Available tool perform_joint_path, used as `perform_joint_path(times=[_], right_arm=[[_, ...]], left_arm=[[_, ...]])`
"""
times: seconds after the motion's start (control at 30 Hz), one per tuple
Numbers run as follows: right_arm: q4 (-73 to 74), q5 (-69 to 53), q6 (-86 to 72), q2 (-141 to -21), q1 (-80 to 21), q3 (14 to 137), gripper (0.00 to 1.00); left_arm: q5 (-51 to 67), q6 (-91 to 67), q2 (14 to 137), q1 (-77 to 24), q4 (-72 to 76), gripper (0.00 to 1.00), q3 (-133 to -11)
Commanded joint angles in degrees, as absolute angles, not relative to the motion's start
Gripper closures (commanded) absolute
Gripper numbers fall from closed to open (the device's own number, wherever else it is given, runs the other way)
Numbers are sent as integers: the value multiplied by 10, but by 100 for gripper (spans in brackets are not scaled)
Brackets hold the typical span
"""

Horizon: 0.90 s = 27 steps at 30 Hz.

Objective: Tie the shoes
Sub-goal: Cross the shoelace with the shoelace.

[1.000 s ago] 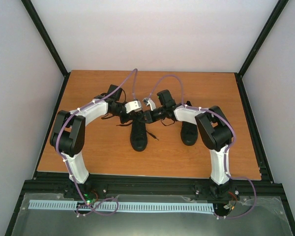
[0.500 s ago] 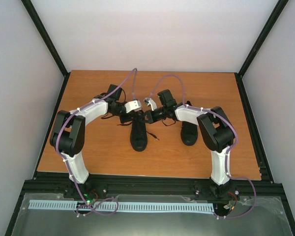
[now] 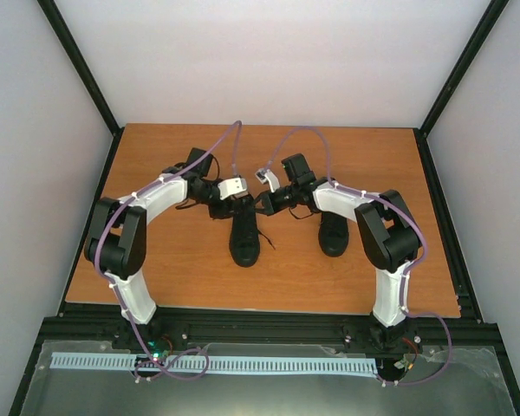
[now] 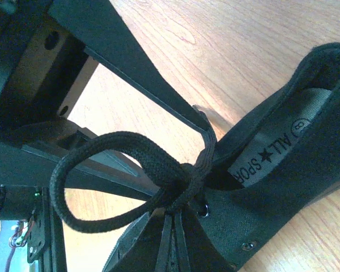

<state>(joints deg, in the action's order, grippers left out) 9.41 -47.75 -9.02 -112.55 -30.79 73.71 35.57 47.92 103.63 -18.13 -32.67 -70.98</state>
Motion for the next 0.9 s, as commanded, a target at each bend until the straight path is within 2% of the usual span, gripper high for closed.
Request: perform_joint_path(times=[0.0,0.27,0.37,0.43,0.5,0.63,0.8,0.87], right_arm=[[106,-492,-72,-1125,-307,756,97],[120,-494,-67,-1141,-315,775,97],[122,-492,-68,-1146,-318,783,97],[125,-491,-68,-1150,-320,787,97],[127,-490,-68,-1152,-321,788,97],[129,-488,-67,-1152,-323,789,97],[132,-486,-63,-1154,-323,791,97],[134,-485,-63,-1155,-323,791,97]], left_arm=[[380,534,1004,-167,-366,54,-722],[436,532,959,-157,-351,42,-716],[408,505,935,-170,-294,39,-690],[393,486,932,-178,-261,30,-683],[384,464,938,-181,-248,28,-689],[371,440,958,-185,-248,30,-708],[395,445,969,-188,-272,43,-717],[403,447,968,-188,-273,54,-716]])
